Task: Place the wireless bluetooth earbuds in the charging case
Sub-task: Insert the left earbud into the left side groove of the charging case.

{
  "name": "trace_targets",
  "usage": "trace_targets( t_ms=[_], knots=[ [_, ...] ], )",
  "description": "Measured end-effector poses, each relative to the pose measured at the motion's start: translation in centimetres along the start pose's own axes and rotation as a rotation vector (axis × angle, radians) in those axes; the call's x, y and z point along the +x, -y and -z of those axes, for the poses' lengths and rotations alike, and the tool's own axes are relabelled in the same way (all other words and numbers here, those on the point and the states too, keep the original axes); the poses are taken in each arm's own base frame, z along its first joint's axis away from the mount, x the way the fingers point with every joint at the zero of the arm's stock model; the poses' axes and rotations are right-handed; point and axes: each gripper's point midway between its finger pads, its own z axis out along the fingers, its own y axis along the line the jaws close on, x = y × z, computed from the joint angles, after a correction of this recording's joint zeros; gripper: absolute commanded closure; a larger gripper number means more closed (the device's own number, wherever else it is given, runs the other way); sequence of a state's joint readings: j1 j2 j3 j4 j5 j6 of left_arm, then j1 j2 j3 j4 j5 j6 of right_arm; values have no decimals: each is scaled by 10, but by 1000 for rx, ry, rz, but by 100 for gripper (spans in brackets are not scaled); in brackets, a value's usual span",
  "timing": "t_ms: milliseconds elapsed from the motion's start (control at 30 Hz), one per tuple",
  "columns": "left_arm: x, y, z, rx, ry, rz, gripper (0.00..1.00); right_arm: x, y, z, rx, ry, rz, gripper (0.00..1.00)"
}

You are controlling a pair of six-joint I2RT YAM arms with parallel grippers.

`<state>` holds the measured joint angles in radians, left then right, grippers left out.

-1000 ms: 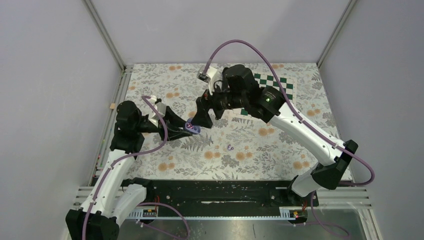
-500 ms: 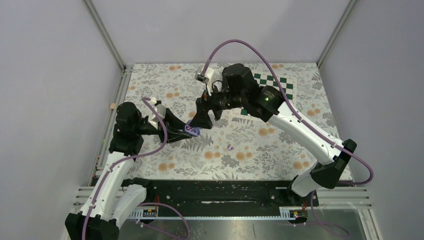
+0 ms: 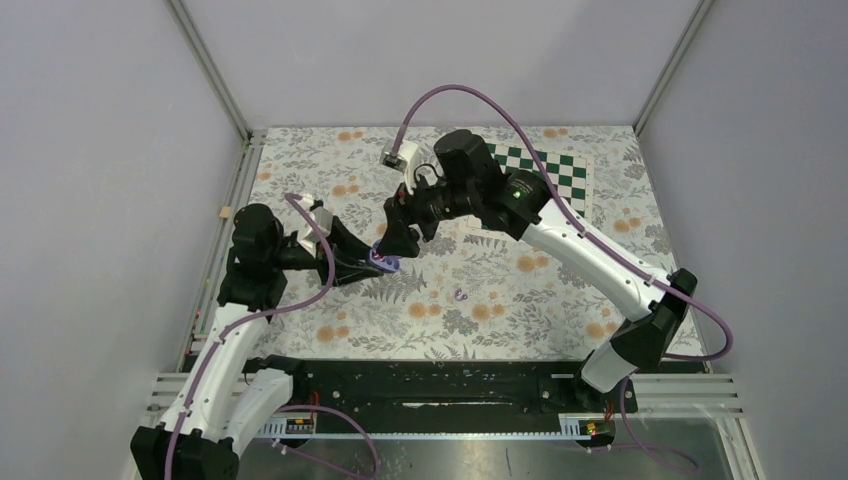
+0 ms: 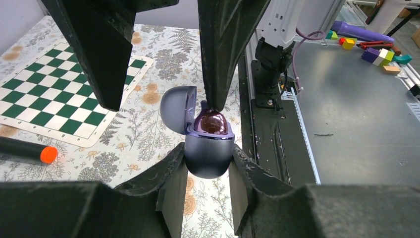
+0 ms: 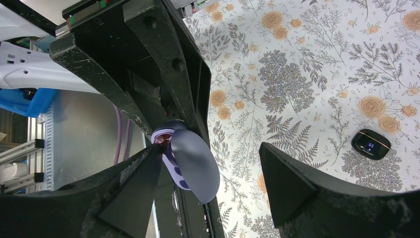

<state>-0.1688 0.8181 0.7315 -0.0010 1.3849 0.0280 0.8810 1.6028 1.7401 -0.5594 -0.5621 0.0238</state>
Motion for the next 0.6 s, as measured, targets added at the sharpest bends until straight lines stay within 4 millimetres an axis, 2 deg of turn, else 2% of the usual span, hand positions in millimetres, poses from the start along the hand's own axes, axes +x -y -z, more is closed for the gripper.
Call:
trace_targets(
  t_ms=[600],
  knots=[
    [3,-7,0,-28,-4,21,100,0,3,-7,-1,-11,-7,25]
  ],
)
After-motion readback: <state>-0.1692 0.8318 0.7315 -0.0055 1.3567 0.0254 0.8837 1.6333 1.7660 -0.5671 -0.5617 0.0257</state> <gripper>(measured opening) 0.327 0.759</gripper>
